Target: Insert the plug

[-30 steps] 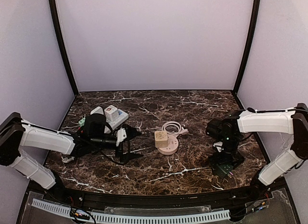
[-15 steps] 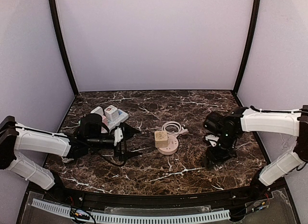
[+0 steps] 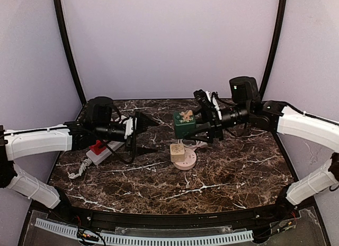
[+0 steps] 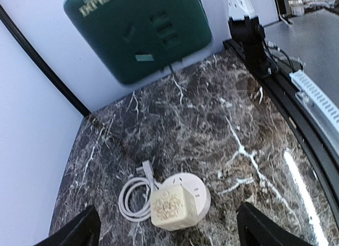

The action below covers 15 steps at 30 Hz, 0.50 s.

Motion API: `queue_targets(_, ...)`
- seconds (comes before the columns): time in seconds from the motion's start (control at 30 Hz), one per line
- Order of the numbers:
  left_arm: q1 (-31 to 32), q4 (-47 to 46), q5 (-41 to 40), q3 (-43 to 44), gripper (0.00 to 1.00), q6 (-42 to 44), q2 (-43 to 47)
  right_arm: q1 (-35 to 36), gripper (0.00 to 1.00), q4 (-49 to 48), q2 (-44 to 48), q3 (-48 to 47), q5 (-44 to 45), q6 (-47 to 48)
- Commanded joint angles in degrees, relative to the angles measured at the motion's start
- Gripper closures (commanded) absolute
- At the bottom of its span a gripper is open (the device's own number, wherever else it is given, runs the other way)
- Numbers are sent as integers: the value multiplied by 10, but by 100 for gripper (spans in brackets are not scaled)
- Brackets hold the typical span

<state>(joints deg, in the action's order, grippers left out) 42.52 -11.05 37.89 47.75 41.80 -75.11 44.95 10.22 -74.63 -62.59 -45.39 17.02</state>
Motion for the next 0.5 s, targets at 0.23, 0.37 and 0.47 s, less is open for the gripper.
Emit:
queue_targets(0.23, 6, -8, 46, 81, 17, -140, -3, -6, 100, -166, -73, -45, -60, 99)
queue_targets(0.37, 22, -110, -8, 90, 27, -215, -15, -6, 100, -206, -61, -18, -19, 74)
queue_targets(0.47, 34, -122, -10, 90, 28, -213, -18, -6, 100, -205, -64, -15, -12, 68)
